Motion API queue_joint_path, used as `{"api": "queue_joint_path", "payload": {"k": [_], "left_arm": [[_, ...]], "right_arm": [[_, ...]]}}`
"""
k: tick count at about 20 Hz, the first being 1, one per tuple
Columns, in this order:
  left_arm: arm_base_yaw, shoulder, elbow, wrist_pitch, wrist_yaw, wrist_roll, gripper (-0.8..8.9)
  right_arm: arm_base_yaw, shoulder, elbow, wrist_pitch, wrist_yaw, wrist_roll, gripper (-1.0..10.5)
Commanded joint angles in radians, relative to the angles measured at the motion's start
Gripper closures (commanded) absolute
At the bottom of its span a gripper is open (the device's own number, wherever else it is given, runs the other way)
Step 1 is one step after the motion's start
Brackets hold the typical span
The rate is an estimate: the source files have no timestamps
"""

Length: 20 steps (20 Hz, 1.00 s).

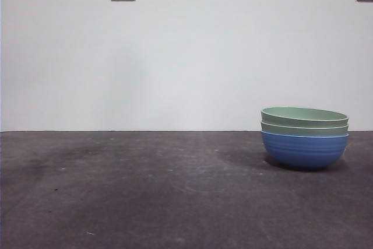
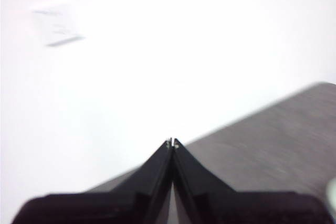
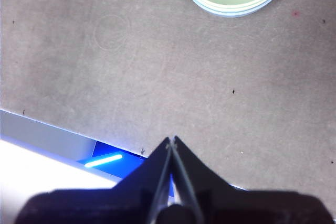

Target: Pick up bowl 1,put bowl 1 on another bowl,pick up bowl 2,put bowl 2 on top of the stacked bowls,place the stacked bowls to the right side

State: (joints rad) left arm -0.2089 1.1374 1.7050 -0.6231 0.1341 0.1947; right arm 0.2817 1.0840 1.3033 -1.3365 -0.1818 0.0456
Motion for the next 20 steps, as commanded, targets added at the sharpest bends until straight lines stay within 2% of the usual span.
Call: {"api": "queue_joint_path", "payload": {"k": [1, 5, 8, 14, 20], "left_arm": [[0.092, -0.110, -0.108, 0.071, 0.004, 0.012, 8.17], [0.203, -0.364, -0.492, 0.337, -0.003, 0.012, 8.17], [0.240, -0.550, -0.797, 0.487, -0.004, 0.012, 8.17], [0.257, -0.861, -1.255, 0.556, -0.033, -0.042, 8.17], [0.257, -1.042, -1.525, 0.555, -0.056, -0.084, 8.17]], "right_arm": [[0.001, 0.000, -0.006, 0.006, 0.001, 0.008, 9.4], [0.001, -0.001, -0.006, 0.006, 0.001, 0.008, 9.4], [0.001, 0.000, -0.006, 0.006, 0.001, 0.008, 9.4], [0.001, 0.000, -0.006, 0.007, 0.001, 0.008, 9.4], [0.001, 0.000, -0.006, 0.007, 0.001, 0.008, 9.4]]}}
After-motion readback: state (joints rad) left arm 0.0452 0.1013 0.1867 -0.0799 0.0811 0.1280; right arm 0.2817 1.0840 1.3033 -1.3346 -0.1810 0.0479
